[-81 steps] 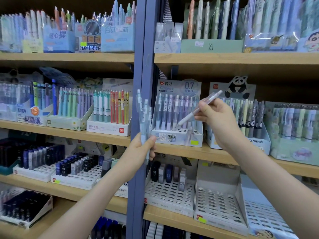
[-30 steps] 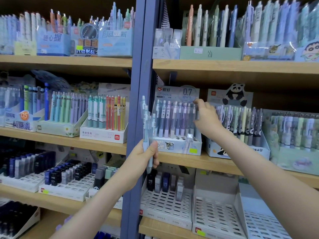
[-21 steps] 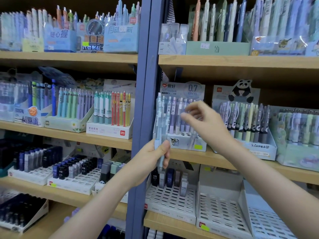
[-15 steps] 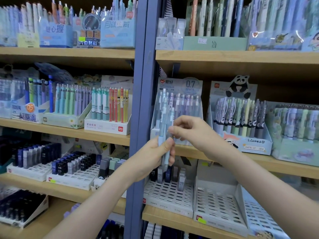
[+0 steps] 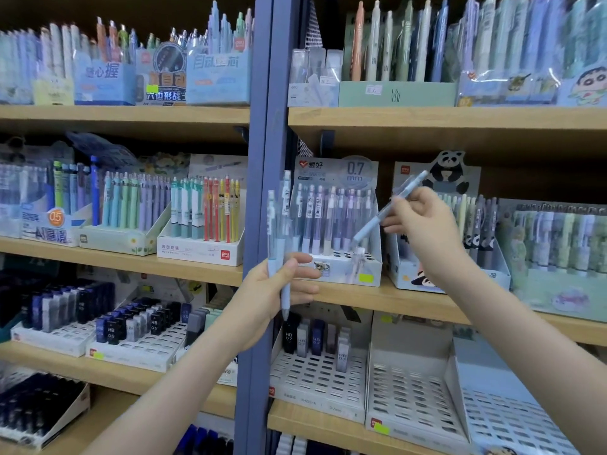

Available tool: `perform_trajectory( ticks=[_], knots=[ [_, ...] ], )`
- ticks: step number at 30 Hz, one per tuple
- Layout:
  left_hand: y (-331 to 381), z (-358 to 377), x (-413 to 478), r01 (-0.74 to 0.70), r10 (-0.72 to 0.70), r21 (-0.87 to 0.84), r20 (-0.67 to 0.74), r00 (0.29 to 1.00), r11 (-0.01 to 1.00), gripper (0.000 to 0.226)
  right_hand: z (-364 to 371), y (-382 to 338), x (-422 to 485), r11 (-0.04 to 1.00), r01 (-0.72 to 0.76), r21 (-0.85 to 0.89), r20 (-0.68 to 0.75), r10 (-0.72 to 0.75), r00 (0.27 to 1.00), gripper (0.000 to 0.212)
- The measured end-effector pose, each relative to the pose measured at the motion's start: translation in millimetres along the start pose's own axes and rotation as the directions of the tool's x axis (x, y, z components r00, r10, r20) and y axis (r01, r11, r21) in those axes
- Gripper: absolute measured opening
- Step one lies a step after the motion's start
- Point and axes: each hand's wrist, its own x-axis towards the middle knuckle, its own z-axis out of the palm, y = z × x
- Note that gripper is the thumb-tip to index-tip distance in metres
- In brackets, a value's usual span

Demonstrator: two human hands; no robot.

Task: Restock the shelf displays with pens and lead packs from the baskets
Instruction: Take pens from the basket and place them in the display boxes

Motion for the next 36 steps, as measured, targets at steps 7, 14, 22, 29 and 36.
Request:
perform_trajectory(
  ticks=[7,14,22,29,36],
  knots=[
    [-1.5,0.4,3.9,-0.017,0.016,-0.031,-0.001,1.0,0.999,0.034,1.2,10.3,21.6,0.979,0.047,-0.2,-0.003,-0.049,0.999,0.008],
    [-6.1,1.2,4.9,-0.024,0.025,-0.053,0.015,1.0,0.998,0.034,10.1,17.7,29.2,0.951,0.059,-0.302,0.044,-0.048,0.998,0.005],
    [-6.4,-3.2,5.9,-0.008,0.008,-0.064,0.005,1.0,0.998,0.032,12.8,20.0,31.1,0.937,0.079,-0.341,0.075,-0.056,0.996,0.004],
    [-5.7,-3.6,6.2,-0.005,0.005,-0.056,0.0,1.0,0.998,0.031,22.4,23.1,37.6,0.879,0.085,-0.47,0.149,-0.016,0.989,0.018],
    [-6.1,-4.6,5.6,-0.004,0.005,-0.053,0.002,1.0,0.999,0.032,30.0,24.1,41.8,0.87,0.145,-0.471,0.197,-0.057,0.979,0.052]
  ],
)
